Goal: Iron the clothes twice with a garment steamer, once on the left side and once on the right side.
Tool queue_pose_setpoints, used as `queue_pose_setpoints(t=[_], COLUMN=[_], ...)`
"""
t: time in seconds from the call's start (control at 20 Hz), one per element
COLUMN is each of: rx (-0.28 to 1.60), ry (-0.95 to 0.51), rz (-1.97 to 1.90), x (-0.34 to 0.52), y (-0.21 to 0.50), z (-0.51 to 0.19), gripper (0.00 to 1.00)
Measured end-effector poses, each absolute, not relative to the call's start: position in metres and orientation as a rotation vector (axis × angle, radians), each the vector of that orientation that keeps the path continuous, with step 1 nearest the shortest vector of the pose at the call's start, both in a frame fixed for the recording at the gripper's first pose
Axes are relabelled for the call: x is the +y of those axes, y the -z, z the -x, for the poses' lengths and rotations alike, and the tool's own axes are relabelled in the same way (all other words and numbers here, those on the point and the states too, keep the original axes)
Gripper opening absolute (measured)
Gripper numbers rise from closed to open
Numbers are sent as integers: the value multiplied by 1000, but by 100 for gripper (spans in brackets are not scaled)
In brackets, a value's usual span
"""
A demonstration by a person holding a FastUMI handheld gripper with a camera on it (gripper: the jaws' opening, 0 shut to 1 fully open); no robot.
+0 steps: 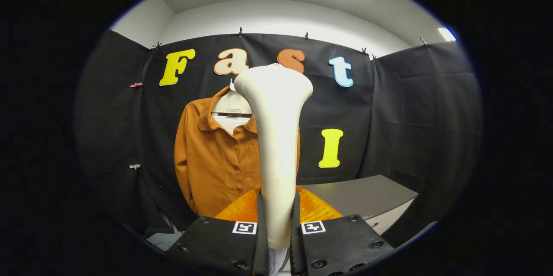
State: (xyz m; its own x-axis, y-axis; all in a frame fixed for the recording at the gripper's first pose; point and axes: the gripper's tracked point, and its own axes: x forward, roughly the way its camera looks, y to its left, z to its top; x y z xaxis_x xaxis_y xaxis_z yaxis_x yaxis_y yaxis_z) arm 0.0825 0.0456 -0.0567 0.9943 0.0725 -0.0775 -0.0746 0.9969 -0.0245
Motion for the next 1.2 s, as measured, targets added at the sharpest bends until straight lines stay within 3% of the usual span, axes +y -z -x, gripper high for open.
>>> queue_pose_setpoints(t=[1.2], rx=[68], ry=[-61], rz=[24], x=[39], y=[51], z=[-84], gripper=[22])
